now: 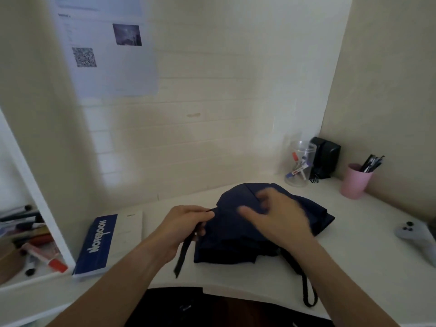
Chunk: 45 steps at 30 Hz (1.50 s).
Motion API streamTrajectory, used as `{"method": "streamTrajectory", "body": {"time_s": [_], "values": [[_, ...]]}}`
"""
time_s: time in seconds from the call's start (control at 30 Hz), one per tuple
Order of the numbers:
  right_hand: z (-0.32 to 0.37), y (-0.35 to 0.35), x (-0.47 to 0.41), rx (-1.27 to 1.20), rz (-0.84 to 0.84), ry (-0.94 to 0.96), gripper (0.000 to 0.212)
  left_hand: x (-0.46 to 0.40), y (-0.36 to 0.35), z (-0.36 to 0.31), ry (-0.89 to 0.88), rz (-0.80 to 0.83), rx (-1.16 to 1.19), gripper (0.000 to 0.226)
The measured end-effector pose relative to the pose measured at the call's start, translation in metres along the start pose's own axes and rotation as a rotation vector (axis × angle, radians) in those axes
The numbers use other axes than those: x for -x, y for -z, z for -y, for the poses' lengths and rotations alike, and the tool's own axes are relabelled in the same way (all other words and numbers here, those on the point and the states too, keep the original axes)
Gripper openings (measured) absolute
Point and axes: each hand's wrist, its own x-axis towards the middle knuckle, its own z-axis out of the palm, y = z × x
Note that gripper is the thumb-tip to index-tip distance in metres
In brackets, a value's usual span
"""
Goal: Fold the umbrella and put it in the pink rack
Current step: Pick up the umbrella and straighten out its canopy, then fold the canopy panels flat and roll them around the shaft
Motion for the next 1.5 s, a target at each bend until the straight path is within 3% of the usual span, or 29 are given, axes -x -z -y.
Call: {"method": "streamTrajectory", "body": {"time_s": [0.07, 0.1, 0.2, 0.23, 0.3, 0.4, 0.43, 0.47, 0.53, 0.57, 0.73, 0.93, 1.03, 1.13, 1.23, 1.37, 1.43, 1.5], "values": [[0.03, -0.015, -0.018, 0.166, 0.229, 0.168, 0.096, 0.004, -0.013, -0.012, -0.04, 0.047, 0.018, 0.01], [0.038, -0.025, -0.025, 0.254, 0.275, 0.211, 0.095, 0.005, -0.018, -0.018, -0.064, 0.07, 0.026, 0.012], [0.03, -0.028, -0.053, 0.205, 0.058, 0.153, 0.029, 0.0, -0.024, -0.02, -0.114, 0.04, 0.089, 0.023], [0.015, -0.025, -0.063, 0.163, -0.021, 0.09, 0.023, -0.003, -0.023, -0.016, -0.09, -0.036, 0.114, 0.023], [-0.021, -0.013, -0.079, 0.193, -0.105, 0.01, 0.032, -0.017, -0.02, 0.007, 0.019, -0.218, 0.082, 0.029], [-0.082, -0.008, -0.094, 0.222, -0.001, -0.175, 0.043, -0.037, -0.032, 0.045, 0.249, -0.212, 0.067, 0.097], [-0.101, -0.012, -0.098, 0.231, 0.077, -0.223, 0.046, -0.042, -0.039, 0.051, 0.279, -0.18, 0.118, 0.103], [-0.116, -0.014, -0.101, 0.211, 0.149, -0.238, 0.047, -0.047, -0.048, 0.054, 0.277, -0.146, 0.171, 0.092], [-0.134, -0.018, -0.103, -0.011, 0.222, -0.21, 0.045, -0.057, -0.069, 0.047, 0.257, -0.097, 0.232, 0.052], [-0.137, -0.02, -0.101, -0.191, 0.228, -0.233, 0.042, -0.061, -0.081, 0.039, 0.268, -0.074, 0.241, 0.046], [-0.126, -0.035, -0.087, -0.893, 0.157, -0.606, 0.031, -0.102, -0.137, 0.031, 0.228, 0.145, 0.395, 0.09], [-0.108, -0.039, -0.076, -1.424, 0.07, -0.629, 0.035, -0.12, -0.127, 0.031, 0.062, 0.151, 0.331, 0.081], [-0.099, -0.039, -0.058, -1.541, 0.027, -0.596, 0.03, -0.132, -0.095, 0.005, -0.176, 0.124, 0.128, 0.062], [-0.099, -0.044, -0.03, -1.542, -0.133, -0.678, 0.02, -0.15, -0.067, -0.033, -0.433, 0.175, -0.33, 0.06], [-0.102, -0.054, 0.002, -1.609, -0.164, -0.786, 0.018, -0.162, -0.068, -0.041, -0.602, 0.19, -0.831, 0.064], [-0.103, -0.067, 0.044, -1.372, -0.205, -0.818, 0.019, -0.166, -0.093, -0.021, -0.659, 0.128, -1.249, 0.069], [-0.099, -0.068, 0.068, -1.305, -0.186, -0.769, 0.017, -0.161, -0.098, -0.008, -0.622, 0.079, -1.356, 0.075], [-0.096, -0.068, 0.089, -1.286, -0.171, -0.744, 0.016, -0.146, -0.101, 0.003, -0.558, 0.027, -1.329, 0.095]]}}
